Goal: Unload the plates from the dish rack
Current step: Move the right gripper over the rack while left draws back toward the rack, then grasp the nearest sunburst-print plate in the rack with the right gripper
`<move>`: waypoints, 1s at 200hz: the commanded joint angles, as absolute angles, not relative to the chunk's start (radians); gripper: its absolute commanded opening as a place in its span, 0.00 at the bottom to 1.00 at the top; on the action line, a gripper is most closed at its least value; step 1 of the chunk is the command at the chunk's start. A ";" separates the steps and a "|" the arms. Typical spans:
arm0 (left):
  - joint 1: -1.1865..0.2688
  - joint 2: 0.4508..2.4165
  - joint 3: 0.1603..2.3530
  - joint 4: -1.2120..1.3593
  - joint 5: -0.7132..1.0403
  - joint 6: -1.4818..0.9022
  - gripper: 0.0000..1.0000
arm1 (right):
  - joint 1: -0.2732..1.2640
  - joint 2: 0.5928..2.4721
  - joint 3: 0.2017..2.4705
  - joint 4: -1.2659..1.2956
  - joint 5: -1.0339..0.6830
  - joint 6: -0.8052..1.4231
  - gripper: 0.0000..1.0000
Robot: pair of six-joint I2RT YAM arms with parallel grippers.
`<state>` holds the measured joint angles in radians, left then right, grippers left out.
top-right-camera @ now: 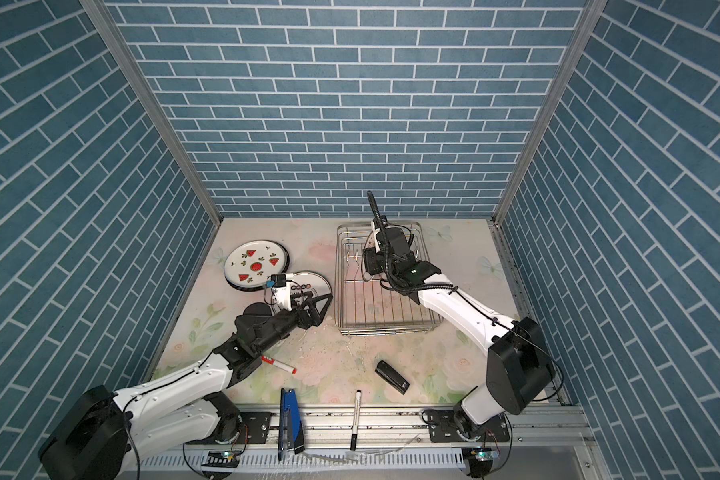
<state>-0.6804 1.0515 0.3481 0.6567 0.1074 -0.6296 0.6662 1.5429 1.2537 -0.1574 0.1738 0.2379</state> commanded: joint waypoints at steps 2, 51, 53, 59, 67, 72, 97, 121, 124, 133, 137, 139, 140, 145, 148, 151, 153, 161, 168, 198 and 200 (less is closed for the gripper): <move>-0.707 1.089 0.380 0.772 0.080 -0.594 1.00 | 0.647 1.604 1.365 -0.229 0.197 0.250 0.59; -0.732 1.144 0.390 0.778 -0.014 -0.625 1.00 | 0.629 1.726 1.465 -0.269 0.251 0.294 0.46; -0.733 1.148 0.389 0.784 -0.015 -0.627 1.00 | 0.627 1.730 1.468 -0.269 0.258 0.296 0.45; -0.732 1.161 0.384 0.804 -0.012 -0.634 1.00 | 0.628 1.740 1.475 -0.273 0.272 0.303 0.45; -0.733 1.180 0.379 0.835 -0.006 -0.642 1.00 | 0.627 1.756 1.488 -0.278 0.285 0.312 0.45; -0.732 1.193 0.379 0.852 -0.001 -0.646 1.00 | 0.628 1.765 1.498 -0.287 0.292 0.319 0.45; -0.733 1.243 0.388 0.881 0.017 -0.665 1.00 | 0.627 1.816 1.539 -0.319 0.310 0.347 0.45; -0.734 1.289 0.388 0.926 0.036 -0.679 1.00 | 0.627 1.840 1.542 -0.308 0.328 0.363 0.38; -0.733 1.292 0.387 0.930 0.039 -0.680 1.00 | 0.627 1.843 1.542 -0.304 0.325 0.366 0.37; -0.734 1.298 0.391 0.932 0.036 -0.682 1.00 | 0.628 1.851 1.542 -0.291 0.307 0.371 0.35; -0.734 1.297 0.394 0.923 0.031 -0.685 1.00 | 0.628 1.856 1.544 -0.290 0.298 0.373 0.35; -0.734 1.295 0.395 0.914 0.024 -0.687 1.00 | 0.627 1.860 1.546 -0.290 0.295 0.375 0.35; -0.734 1.294 0.395 0.909 0.020 -0.689 1.00 | 0.627 1.862 1.547 -0.291 0.293 0.375 0.35; -0.733 1.285 0.403 0.873 0.002 -0.697 1.00 | 0.627 1.871 1.556 -0.299 0.285 0.381 0.35; -0.733 1.277 0.409 0.847 -0.009 -0.698 1.00 | 0.626 1.878 1.562 -0.304 0.281 0.384 0.35; -0.733 1.270 0.415 0.822 -0.017 -0.697 1.00 | 0.627 1.884 1.569 -0.310 0.279 0.387 0.35; -0.734 1.264 0.419 0.806 -0.021 -0.695 1.00 | 0.627 1.888 1.573 -0.314 0.277 0.391 0.36; -0.734 1.246 0.430 0.750 -0.037 -0.685 1.00 | 0.626 1.903 1.590 -0.325 0.278 0.403 0.35; -0.734 1.228 0.431 0.720 -0.049 -0.682 1.00 | 0.627 1.914 1.601 -0.334 0.286 0.417 0.35; -0.733 1.183 0.394 0.700 -0.106 -0.693 1.00 | 0.627 1.934 1.611 -0.331 0.353 0.462 0.30; -0.734 1.182 0.392 0.698 -0.108 -0.695 1.00 | 0.627 1.934 1.612 -0.331 0.357 0.464 0.30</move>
